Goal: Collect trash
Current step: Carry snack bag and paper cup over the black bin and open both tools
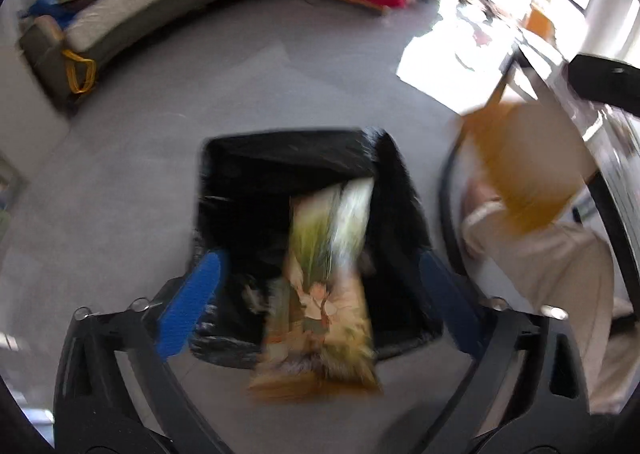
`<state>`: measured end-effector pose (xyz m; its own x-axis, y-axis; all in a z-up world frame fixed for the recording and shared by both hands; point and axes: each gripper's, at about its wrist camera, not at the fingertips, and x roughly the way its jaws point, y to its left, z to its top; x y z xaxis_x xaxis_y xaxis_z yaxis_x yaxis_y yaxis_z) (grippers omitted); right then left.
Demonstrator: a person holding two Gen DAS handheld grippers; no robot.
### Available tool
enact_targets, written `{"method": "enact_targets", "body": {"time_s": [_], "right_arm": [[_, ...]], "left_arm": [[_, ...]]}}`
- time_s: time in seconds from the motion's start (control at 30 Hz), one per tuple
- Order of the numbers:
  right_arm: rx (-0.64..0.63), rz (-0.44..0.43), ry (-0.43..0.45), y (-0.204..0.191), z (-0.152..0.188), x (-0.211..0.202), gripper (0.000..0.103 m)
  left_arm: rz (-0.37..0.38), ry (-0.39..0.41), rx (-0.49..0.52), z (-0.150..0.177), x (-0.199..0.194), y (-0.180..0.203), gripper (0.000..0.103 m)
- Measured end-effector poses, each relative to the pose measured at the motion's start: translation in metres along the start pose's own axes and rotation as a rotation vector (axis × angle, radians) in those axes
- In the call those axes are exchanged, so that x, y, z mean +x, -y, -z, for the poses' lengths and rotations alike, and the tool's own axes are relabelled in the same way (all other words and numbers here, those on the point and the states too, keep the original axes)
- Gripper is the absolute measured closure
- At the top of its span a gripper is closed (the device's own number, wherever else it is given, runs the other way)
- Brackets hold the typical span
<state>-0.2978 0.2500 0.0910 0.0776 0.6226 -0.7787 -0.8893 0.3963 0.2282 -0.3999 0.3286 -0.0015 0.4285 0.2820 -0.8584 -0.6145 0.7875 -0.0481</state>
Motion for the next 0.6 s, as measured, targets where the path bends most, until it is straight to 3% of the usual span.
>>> {"method": "enact_targets", "body": {"time_s": [0.3,0.6], "right_arm": [[0.036,0.032,0.021,0.015,0.000,-0.007,0.042],[0.111,0.028,0.063,0.055,0.009,-0.034,0.042]], "left_arm": [[-0.010,0.019,0.027,-0.002,-0.006,0.006,0.006],[0.037,0.040,0.129,-0.020,-0.012,0.057,0.006]]}}
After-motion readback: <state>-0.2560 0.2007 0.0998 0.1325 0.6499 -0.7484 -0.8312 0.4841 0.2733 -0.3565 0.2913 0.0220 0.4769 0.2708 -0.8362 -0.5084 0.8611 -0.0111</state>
